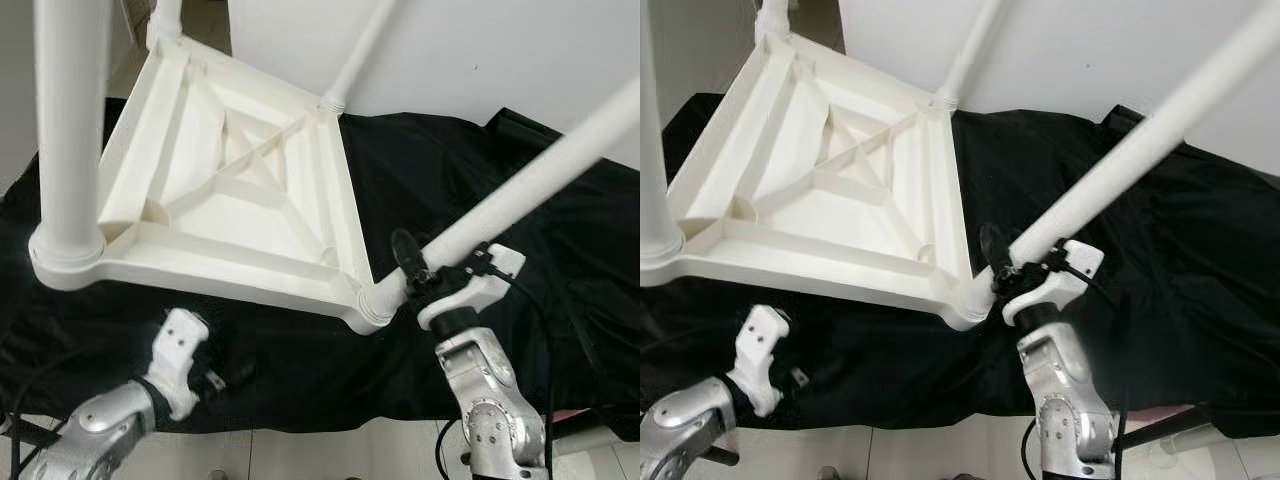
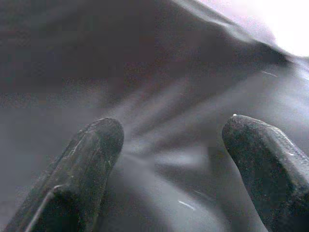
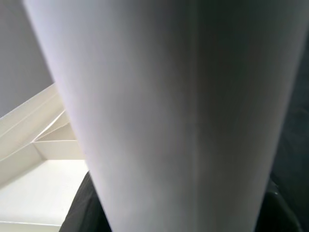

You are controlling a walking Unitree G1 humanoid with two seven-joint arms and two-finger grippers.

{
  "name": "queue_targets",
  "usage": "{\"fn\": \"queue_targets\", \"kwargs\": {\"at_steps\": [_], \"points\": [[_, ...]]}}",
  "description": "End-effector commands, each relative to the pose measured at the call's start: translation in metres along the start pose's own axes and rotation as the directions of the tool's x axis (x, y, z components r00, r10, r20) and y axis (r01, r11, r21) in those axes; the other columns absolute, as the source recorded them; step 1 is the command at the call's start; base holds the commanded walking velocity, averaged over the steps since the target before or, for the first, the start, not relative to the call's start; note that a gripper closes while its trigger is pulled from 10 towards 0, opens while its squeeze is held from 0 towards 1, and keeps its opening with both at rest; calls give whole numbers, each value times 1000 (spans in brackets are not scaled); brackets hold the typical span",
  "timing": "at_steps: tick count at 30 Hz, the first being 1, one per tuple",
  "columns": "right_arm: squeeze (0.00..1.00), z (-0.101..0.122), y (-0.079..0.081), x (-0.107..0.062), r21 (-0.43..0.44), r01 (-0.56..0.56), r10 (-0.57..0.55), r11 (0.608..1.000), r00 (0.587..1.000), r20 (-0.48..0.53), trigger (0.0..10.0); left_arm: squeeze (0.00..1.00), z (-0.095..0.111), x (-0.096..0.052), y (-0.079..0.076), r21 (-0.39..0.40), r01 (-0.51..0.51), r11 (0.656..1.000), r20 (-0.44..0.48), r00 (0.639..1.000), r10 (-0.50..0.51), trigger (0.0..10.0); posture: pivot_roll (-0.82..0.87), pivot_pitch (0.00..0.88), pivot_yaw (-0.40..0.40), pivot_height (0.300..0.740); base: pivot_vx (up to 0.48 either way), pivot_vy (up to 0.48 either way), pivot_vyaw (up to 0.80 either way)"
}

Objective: Building children table

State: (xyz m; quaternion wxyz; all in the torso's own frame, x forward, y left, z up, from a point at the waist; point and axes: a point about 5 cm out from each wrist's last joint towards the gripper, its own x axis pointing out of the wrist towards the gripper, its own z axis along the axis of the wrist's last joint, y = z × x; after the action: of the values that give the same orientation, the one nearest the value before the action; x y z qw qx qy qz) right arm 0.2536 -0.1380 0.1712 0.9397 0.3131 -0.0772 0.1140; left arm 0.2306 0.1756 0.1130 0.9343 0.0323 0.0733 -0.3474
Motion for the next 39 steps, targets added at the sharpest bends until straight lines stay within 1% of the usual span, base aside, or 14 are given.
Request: {"fn": "queue_targets", "kwargs": {"at_steps": [1, 6, 9, 11, 14, 15, 17, 19, 23, 24, 29, 31, 33, 39], "points": [[0, -21, 4, -5, 185, 32, -21, 982, 998, -63, 10000, 0, 3, 2, 4, 0, -65, 998, 26, 998, 65, 10000, -7, 124, -21, 740, 0, 0, 0], [0, -21, 2, -6, 205, 29, -17, 978, 998, -64, 10000, 0, 18, 10, 11, -27, -187, 982, 106, 976, 188, 10000, -7, 124, -20, 740, 0, 0, 0], [0, -23, 2, -8, 234, 3, 16, 972, 997, -77, 10000, 0, 31, 19, 18, -36, -322, 946, 163, 932, 323, 10000, -7, 121, -19, 740, 0, 0, 0], [0, -23, 2, -8, 234, 3, 16, 972, 997, -77, 10000, 0, 31, 19, 18, -36, -322, 946, 163, 932, 323, 10000, -7, 121, -19, 740, 0, 0, 0], [0, -25, 1, -13, 310, -27, 61, 950, 993, -99, 10000, 0, 42, 29, 23, -31, -440, 897, 229, 871, 435, 10000, -10, 120, -20, 740, 0, 0, 0], [0, -25, 1, -13, 310, -27, 61, 950, 993, -99, 10000, 0, 42, 29, 23, -31, -440, 897, 229, 871, 435, 10000, -10, 120, -20, 740, 0, 0, 0], [0, -30, -1, -18, 359, -47, 99, 932, 987, -128, 10000, 0, 57, 38, 23, -57, -514, 856, 286, 813, 507, 10000, -12, 122, -24, 740, 0, 0, 0], [0, -31, -1, -19, 368, -49, 106, 928, 985, -136, 10000, 0, 60, 41, 22, -69, -520, 851, 294, 805, 515, 10000, -12, 122, -24, 740, 0, 0, 0], [0, -39, -4, -24, 417, -54, 139, 908, 974, -177, 10000, 0, 82, 56, 11, -88, -506, 858, 363, 786, 501, 10000, -11, 120, -27, 740, 0, 0, 0], [0, -44, -8, -27, 449, -51, 157, 892, 967, -202, 10000, 0, 95, 65, 1, -98, -480, 872, 401, 783, 475, 10000, -13, 120, -25, 740, 0, 0, 0], [0, -50, -10, -29, 486, -44, 175, 873, 958, -226, 10000, 0, 102, 75, -14, -82, -417, 905, 426, 807, 410, 10000, -16, 117, -23, 740, 0, 0, 0], [0, -52, -13, -29, 505, -44, 180, 862, 958, -224, 10000, 0, 108, 80, -25, -26, -398, 917, 466, 807, 364, 10000, -18, 114, -22, 740, 0, 0, 0], [0, -57, -23, -28, 588, 18, 135, 809, 967, -216, 10000, 0, 118, 84, -25, -41, -363, 931, 505, 796, 333, 10000, -24, 110, -19, 740, 0, 0, 0], [0, -59, -31, -26, 605, 26, 123, 796, 972, -203, 10000, 0, 140, 85, -10, -101, -303, 948, 547, 779, 307, 10000, -25, 103, -18, 740, 0, 0, 0]]}}
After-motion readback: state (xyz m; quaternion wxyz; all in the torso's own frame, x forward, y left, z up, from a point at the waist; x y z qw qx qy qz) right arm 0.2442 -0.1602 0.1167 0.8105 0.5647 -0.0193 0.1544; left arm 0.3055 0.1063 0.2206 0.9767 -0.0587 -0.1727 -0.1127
